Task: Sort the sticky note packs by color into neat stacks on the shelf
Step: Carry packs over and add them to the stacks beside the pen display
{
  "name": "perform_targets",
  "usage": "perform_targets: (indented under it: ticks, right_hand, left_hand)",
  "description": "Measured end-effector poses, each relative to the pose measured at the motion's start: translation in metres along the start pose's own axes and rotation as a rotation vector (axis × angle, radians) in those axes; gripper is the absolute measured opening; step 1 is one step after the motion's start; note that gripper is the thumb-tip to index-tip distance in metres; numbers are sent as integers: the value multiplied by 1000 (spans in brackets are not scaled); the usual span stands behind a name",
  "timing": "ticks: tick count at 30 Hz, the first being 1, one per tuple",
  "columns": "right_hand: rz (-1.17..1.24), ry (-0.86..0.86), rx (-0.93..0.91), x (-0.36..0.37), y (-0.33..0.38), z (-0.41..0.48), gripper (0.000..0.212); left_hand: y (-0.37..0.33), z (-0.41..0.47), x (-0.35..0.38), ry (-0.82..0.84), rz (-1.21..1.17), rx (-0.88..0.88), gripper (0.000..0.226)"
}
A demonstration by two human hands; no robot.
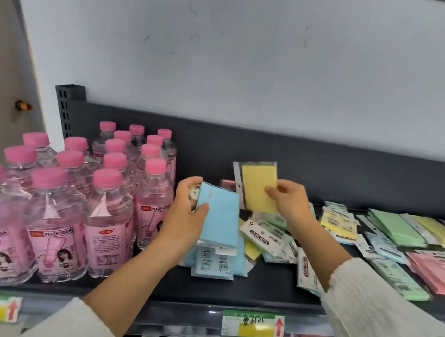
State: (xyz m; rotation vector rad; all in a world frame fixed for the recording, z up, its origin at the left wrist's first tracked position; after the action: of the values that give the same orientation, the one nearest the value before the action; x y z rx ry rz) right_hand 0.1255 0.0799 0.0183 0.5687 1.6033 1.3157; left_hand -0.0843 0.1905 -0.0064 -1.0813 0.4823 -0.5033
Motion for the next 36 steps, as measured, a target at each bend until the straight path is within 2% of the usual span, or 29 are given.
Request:
perform_targets:
  ticks: [2, 4, 5, 7, 9, 12, 14, 16, 18, 22, 27, 34, 36]
  right_hand:
    - [324, 107, 65, -13, -3, -6, 13]
    - [437, 163, 21, -26, 2, -16, 18]
    - [437, 179, -22, -33, 5, -23, 19]
    - [403, 221, -91, -43, 7, -38, 23]
    - [335, 252, -133, -49, 5, -50, 37]
    - [269, 273, -184, -57, -4, -67, 44]
    - [350, 200, -140, -71, -13, -73, 40]
    - [463, 72, 14, -90, -35, -74, 32]
    - [493, 50, 127, -101, -54, -83, 24]
    - [352, 46, 181, -119, -73, -111, 14]
    - [417, -63, 230, -159, -98, -138, 8]
    - [538, -203, 255, -211, -121, -158, 6]
    - [568, -253, 267, -233, -131, -158, 6]
  left_hand:
    - [2, -1, 10, -3, 5, -38, 28]
    - [9, -4, 21, -17, -88, -141, 23]
    - [11, -7, 32, 5, -187, -212, 17]
    - [6, -13, 53, 72, -343, -313, 32]
    - [-1, -15, 73, 153, -397, -334, 42]
    - [-15, -22, 101, 251, -416, -301, 20]
    - [-20, -25, 113, 251, -415, -255, 11]
    - [-23, -25, 125, 223, -428, -226, 13]
    - [-27, -26, 139, 211, -426, -203, 8]
    - [-36, -32, 169, 246, -410, -138, 8]
    - [-39, -48, 211, 340, -366, -113, 3]
    - [-59, -68, 260, 487, -297, -63, 38]
    - [-66, -71, 276, 505, -332, -93, 38]
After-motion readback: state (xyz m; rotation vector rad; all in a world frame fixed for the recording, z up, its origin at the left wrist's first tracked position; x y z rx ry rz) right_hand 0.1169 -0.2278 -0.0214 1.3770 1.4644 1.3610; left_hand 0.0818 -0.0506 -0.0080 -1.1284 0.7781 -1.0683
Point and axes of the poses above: each hand's wrist, its own z-axis towards the middle knuckle, its own x-axis out of the palm, y = z × x, the point moved 9 cm from there along z, towards the middle knuckle, and after that the axes turned 13 degrees about x, right-handed, at the moved point
